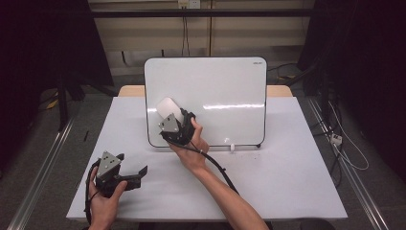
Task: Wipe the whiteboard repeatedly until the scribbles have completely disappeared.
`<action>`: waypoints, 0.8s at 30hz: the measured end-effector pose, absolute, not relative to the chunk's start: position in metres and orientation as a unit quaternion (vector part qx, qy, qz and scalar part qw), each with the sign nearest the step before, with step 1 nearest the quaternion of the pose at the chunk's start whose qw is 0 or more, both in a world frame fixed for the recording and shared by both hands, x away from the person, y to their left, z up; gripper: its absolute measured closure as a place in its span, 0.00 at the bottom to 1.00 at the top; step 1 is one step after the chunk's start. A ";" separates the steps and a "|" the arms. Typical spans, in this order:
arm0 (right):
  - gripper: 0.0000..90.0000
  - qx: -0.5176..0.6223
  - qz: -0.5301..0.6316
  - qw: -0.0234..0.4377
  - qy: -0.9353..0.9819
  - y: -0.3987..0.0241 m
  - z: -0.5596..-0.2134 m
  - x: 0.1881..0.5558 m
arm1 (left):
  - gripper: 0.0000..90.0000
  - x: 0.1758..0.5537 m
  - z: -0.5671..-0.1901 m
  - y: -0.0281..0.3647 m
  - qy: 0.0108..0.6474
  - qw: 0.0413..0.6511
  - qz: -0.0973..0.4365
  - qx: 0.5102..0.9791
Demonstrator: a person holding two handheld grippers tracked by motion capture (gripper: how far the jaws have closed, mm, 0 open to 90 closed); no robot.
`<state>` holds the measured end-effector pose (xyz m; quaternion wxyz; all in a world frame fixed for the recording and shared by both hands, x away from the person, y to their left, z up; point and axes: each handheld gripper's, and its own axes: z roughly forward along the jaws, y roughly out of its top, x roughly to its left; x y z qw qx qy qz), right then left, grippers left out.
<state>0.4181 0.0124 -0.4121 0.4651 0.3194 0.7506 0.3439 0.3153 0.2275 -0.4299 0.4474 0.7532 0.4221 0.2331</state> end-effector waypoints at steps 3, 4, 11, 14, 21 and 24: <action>0.35 0.327 0.351 0.465 0.745 0.022 -0.419 0.413 | 0.06 0.315 -0.430 0.227 0.422 0.448 0.231 0.754; 0.35 0.326 0.353 0.461 0.746 0.026 -0.422 0.411 | 0.06 0.315 -0.430 0.227 0.422 0.449 0.232 0.753; 0.35 0.342 0.365 0.460 0.734 0.048 -0.440 0.397 | 0.06 0.315 -0.430 0.228 0.422 0.450 0.231 0.752; 0.35 0.344 0.366 0.460 0.732 0.053 -0.445 0.392 | 0.06 0.316 -0.430 0.228 0.421 0.450 0.230 0.753; 0.35 0.323 0.362 0.457 0.745 0.050 -0.447 0.392 | 0.06 0.315 -0.430 0.227 0.421 0.448 0.230 0.755; 0.35 0.323 0.358 0.457 0.747 0.039 -0.442 0.395 | 0.06 0.315 -0.430 0.228 0.421 0.448 0.229 0.755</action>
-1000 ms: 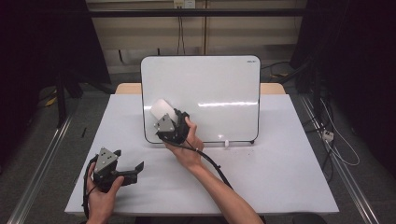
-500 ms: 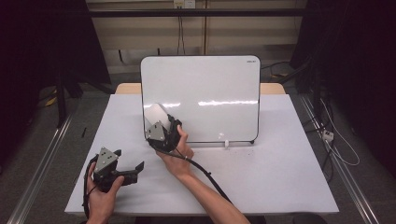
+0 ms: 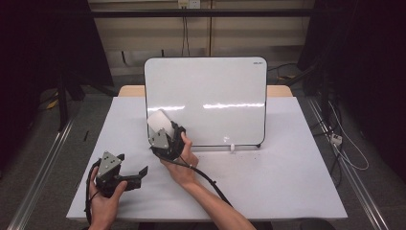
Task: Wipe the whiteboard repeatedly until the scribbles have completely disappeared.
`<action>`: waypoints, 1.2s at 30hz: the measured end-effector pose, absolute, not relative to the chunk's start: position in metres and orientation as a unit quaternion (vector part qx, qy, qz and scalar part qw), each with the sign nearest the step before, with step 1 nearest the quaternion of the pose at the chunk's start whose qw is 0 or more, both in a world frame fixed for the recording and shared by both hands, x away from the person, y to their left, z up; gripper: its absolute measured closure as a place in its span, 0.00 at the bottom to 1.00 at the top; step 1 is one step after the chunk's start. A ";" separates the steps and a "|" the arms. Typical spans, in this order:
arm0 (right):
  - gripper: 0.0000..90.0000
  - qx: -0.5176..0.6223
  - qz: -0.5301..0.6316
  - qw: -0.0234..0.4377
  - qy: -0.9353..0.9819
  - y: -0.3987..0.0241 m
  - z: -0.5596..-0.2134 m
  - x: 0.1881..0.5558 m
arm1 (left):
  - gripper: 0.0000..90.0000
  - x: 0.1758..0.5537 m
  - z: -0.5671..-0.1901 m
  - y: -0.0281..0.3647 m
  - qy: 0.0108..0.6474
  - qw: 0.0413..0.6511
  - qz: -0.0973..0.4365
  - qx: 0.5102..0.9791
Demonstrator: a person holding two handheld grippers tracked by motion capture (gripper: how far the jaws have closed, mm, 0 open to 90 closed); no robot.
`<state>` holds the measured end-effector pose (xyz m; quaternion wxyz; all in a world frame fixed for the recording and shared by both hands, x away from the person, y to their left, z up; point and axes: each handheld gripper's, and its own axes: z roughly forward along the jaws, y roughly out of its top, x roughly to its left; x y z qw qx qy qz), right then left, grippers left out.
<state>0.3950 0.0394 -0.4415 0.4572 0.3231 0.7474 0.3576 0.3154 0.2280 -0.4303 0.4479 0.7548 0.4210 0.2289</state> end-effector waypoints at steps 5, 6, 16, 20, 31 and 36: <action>0.35 0.340 0.359 0.458 0.739 0.013 -0.430 0.403 | 0.06 0.315 -0.430 0.229 0.422 0.448 0.231 0.753; 0.35 0.345 0.358 0.458 0.737 0.007 -0.428 0.405 | 0.06 0.315 -0.430 0.229 0.422 0.448 0.231 0.753; 0.35 0.374 0.354 0.453 0.728 -0.039 -0.416 0.410 | 0.06 0.315 -0.430 0.228 0.422 0.447 0.230 0.754; 0.35 0.380 0.356 0.437 0.733 -0.049 -0.414 0.410 | 0.06 0.315 -0.430 0.228 0.422 0.446 0.231 0.755; 0.35 0.374 0.364 0.402 0.752 -0.065 -0.411 0.409 | 0.06 0.317 -0.433 0.230 0.429 0.443 0.228 0.753; 0.35 0.374 0.365 0.399 0.754 -0.069 -0.412 0.407 | 0.06 0.317 -0.432 0.229 0.427 0.444 0.230 0.754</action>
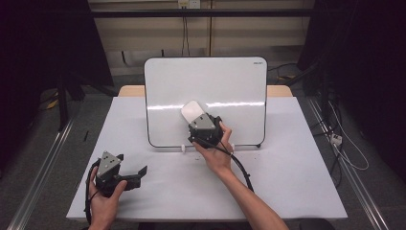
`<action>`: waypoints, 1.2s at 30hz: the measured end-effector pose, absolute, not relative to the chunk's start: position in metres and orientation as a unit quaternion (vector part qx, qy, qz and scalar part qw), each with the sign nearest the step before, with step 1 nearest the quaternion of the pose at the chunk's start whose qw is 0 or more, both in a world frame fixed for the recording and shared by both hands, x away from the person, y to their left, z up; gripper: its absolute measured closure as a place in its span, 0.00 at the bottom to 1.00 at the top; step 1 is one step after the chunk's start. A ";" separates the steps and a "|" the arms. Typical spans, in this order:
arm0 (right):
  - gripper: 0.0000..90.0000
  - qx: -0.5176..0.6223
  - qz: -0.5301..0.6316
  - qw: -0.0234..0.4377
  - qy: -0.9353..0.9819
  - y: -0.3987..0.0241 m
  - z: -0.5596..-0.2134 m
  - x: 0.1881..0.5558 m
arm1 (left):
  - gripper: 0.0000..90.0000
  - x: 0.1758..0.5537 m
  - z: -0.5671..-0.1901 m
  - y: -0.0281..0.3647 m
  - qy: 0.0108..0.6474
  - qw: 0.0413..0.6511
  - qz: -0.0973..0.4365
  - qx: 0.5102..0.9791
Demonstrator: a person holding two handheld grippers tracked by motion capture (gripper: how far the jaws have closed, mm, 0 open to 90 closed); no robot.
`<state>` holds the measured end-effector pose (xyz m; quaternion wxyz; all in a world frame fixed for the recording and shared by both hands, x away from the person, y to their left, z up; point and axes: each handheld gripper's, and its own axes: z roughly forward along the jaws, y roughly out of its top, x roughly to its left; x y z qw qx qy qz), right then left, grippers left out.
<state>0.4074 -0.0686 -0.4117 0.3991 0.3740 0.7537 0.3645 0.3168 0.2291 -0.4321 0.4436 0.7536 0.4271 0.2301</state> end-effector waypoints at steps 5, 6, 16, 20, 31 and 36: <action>0.35 0.373 0.378 0.393 0.751 -0.075 -0.407 0.402 | 0.06 0.317 -0.432 0.229 0.428 0.443 0.230 0.753; 0.35 0.370 0.381 0.396 0.749 -0.076 -0.405 0.401 | 0.06 0.317 -0.432 0.229 0.427 0.443 0.229 0.754; 0.35 0.354 0.388 0.402 0.750 -0.091 -0.395 0.393 | 0.06 0.317 -0.432 0.227 0.427 0.441 0.233 0.754; 0.35 0.348 0.388 0.400 0.754 -0.095 -0.394 0.392 | 0.06 0.316 -0.432 0.227 0.427 0.441 0.234 0.754; 0.35 0.341 0.385 0.383 0.767 -0.111 -0.392 0.389 | 0.06 0.320 -0.434 0.229 0.432 0.440 0.230 0.753; 0.35 0.349 0.384 0.382 0.765 -0.123 -0.390 0.385 | 0.06 0.318 -0.434 0.227 0.430 0.440 0.229 0.754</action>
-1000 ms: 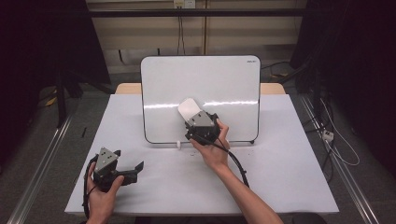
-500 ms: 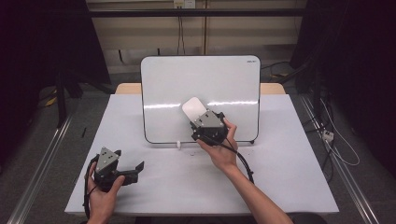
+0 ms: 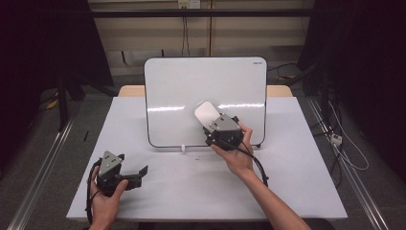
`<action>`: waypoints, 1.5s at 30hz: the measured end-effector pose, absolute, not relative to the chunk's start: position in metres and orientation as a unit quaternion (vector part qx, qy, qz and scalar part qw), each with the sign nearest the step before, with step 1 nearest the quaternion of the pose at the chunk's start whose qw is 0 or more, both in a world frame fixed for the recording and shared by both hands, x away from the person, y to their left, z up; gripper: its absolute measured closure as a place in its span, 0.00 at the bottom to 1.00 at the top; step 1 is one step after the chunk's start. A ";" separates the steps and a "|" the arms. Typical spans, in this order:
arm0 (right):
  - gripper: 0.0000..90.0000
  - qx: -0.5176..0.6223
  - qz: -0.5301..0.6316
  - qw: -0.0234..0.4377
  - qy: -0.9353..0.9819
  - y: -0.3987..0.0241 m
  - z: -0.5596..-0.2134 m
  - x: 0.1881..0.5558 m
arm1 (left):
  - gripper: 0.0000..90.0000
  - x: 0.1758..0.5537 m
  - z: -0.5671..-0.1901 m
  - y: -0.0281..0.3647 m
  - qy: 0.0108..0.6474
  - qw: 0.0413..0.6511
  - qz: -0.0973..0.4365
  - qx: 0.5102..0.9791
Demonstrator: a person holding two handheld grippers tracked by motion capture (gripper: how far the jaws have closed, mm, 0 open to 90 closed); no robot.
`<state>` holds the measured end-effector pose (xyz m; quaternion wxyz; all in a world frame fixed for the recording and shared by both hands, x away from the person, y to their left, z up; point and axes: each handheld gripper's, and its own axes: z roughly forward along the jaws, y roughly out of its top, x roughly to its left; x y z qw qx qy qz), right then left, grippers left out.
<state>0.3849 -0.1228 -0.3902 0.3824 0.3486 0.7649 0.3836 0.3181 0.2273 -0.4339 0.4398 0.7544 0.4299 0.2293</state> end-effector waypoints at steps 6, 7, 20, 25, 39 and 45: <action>0.35 0.358 0.386 0.388 0.757 -0.141 -0.387 0.380 | 0.06 0.319 -0.434 0.228 0.431 0.441 0.230 0.753; 0.35 0.360 0.385 0.388 0.756 -0.144 -0.387 0.380 | 0.06 0.319 -0.433 0.229 0.432 0.439 0.230 0.753; 0.35 0.379 0.373 0.405 0.744 -0.177 -0.384 0.374 | 0.05 0.319 -0.431 0.228 0.427 0.448 0.230 0.751; 0.35 0.387 0.367 0.409 0.740 -0.190 -0.384 0.370 | 0.05 0.319 -0.431 0.228 0.427 0.447 0.231 0.752; 0.35 0.413 0.361 0.420 0.723 -0.218 -0.393 0.364 | 0.05 0.317 -0.430 0.227 0.428 0.443 0.233 0.752; 0.35 0.420 0.360 0.418 0.721 -0.222 -0.398 0.364 | 0.05 0.316 -0.430 0.228 0.430 0.445 0.234 0.750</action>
